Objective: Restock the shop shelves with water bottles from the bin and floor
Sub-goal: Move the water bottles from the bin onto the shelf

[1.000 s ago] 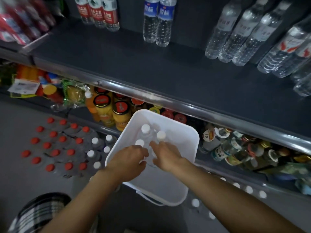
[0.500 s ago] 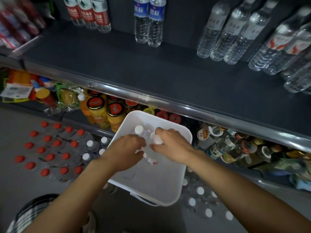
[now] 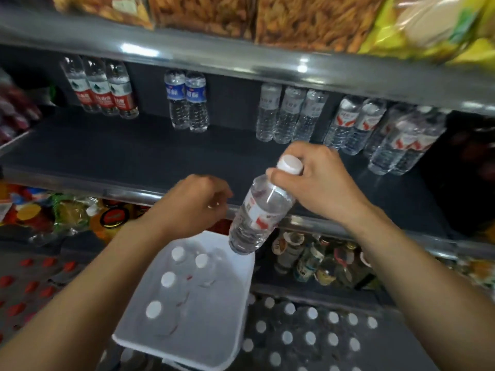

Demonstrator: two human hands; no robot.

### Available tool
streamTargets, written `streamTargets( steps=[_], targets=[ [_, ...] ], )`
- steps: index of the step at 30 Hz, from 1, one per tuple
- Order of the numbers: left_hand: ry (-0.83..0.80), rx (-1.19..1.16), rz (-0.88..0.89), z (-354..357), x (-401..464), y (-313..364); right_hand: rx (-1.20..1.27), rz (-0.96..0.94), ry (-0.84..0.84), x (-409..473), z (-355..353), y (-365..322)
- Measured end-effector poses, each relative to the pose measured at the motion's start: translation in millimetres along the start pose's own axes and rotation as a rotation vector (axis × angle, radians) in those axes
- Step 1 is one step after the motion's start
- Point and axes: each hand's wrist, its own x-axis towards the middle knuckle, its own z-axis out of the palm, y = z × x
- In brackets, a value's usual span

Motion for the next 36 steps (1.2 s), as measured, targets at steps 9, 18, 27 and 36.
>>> streamTargets(
  steps=[9,18,27,36],
  targets=[
    [0.006,-0.083,0.184,13.7,79.5,84.1,-0.169,0.089,0.263,6.6,-83.9,54.6],
    [-0.065,-0.125,0.246,54.2,135.4,132.7,-0.207,0.165,0.28,3.4,-125.5,125.9],
    [-0.073,-0.111,0.235,66.7,155.0,137.4,-0.337,-0.02,-0.017,27.4,-169.6,157.7],
    [-0.087,-0.099,0.214,77.0,163.6,137.2,-0.448,-0.072,-0.246,50.7,-164.1,199.2]
  ],
)
